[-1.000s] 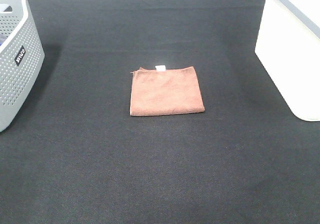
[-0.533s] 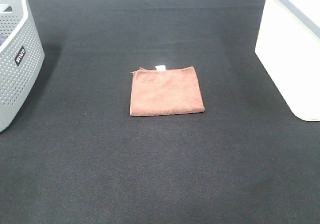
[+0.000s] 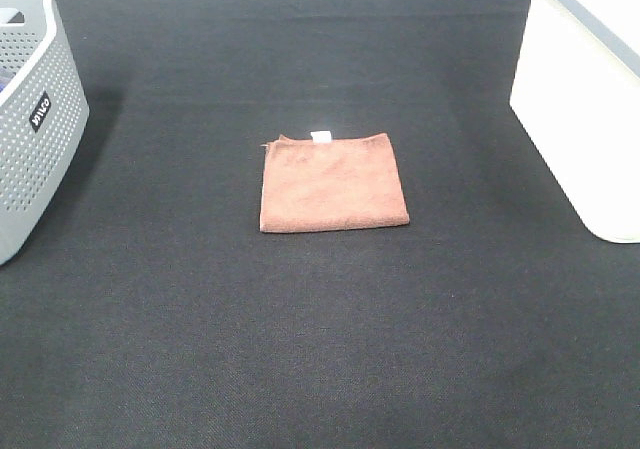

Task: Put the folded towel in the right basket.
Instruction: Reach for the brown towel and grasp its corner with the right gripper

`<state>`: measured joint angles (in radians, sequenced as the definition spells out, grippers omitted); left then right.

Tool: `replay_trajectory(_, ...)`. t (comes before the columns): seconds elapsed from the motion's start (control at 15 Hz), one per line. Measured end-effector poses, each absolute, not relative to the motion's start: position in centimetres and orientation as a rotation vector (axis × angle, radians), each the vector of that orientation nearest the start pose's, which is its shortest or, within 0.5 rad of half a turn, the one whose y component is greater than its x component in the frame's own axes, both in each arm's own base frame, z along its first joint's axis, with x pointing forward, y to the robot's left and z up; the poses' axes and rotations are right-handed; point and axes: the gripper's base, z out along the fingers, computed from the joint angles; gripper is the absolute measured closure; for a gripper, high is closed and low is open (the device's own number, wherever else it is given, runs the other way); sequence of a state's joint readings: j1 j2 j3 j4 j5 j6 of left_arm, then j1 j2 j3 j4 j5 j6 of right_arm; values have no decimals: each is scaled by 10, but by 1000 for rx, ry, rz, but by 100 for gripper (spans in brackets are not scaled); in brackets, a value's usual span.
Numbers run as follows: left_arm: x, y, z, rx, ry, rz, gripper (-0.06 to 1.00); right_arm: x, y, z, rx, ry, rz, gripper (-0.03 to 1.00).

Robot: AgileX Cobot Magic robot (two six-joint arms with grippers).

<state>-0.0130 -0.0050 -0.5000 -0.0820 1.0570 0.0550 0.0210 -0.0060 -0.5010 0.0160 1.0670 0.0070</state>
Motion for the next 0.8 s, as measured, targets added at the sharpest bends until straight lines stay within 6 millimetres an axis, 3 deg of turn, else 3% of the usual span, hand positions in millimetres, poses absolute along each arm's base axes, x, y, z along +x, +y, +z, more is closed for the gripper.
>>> replay_trajectory(0.8, -6, -6, 278, 73, 2032, -72, 7, -6, 1, 277, -15, 2044, 37, 32)
